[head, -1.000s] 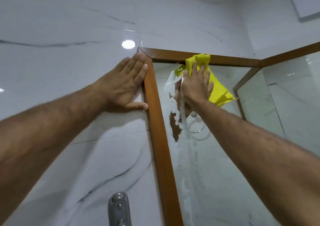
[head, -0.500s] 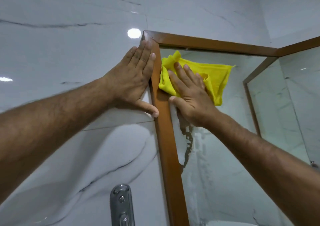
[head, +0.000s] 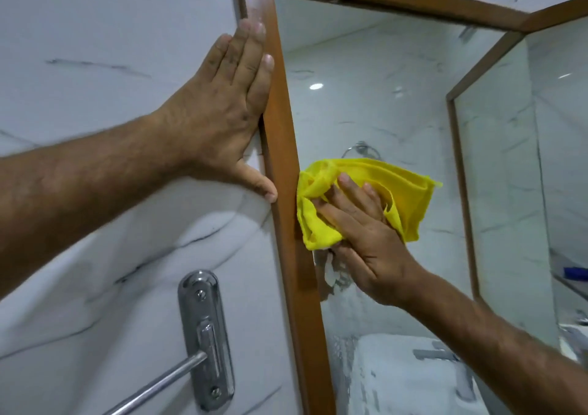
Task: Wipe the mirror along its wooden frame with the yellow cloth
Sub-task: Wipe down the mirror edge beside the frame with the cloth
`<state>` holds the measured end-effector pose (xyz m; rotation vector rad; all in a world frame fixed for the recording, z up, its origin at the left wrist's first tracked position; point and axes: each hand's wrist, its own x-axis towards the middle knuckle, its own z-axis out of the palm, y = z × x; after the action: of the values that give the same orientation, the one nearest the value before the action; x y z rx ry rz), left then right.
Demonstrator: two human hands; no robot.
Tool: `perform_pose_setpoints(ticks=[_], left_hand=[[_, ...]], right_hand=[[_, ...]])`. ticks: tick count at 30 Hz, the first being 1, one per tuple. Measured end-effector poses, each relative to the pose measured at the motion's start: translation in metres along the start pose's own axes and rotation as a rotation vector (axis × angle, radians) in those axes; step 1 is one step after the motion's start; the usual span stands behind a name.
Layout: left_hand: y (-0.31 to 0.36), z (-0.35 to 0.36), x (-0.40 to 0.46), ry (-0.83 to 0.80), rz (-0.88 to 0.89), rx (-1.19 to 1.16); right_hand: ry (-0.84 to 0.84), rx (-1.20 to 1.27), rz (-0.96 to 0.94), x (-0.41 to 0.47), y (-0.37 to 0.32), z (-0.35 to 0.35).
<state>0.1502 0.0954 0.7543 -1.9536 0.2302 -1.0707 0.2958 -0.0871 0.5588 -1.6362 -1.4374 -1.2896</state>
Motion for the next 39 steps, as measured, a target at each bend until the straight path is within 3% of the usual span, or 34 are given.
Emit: perform_pose_setpoints(ticks=[8,19,21,25,28,31,37,39], left_hand=[[0.044,0.007,-0.030,-0.031,-0.021,-0.087],[0.122,0.000,-0.079,-0.280,-0.161,-0.105],[0.131,0.000,-0.087,-0.283,-0.163,-0.111],[0.150,-0.001,-0.105,-0.325,-0.089,-0.144],[0.162,0.002,-0.118,-0.362,-0.084,-0.134],[0.178,0.010,-0.126,-0.379,-0.122,-0.128],[0.201,0.022,-0.137,-0.384,-0.181,-0.184],[0.211,0.028,-0.143,-0.382,-0.197,-0.202]], right_hand=[[-0.139,0.197,0.117,-0.076,-0.027,0.008],[-0.505,0.311,0.257,-0.182,-0.059,0.001],[-0.354,0.438,0.416,-0.188,-0.072,0.002],[0.267,0.735,1.045,-0.168,-0.087,0.002],[0.510,0.632,1.236,-0.145,-0.079,-0.004],[0.545,0.460,1.098,-0.130,-0.075,-0.009],[0.117,0.218,0.508,-0.141,-0.079,0.018],[0.043,0.099,0.330,-0.157,-0.080,0.034]])
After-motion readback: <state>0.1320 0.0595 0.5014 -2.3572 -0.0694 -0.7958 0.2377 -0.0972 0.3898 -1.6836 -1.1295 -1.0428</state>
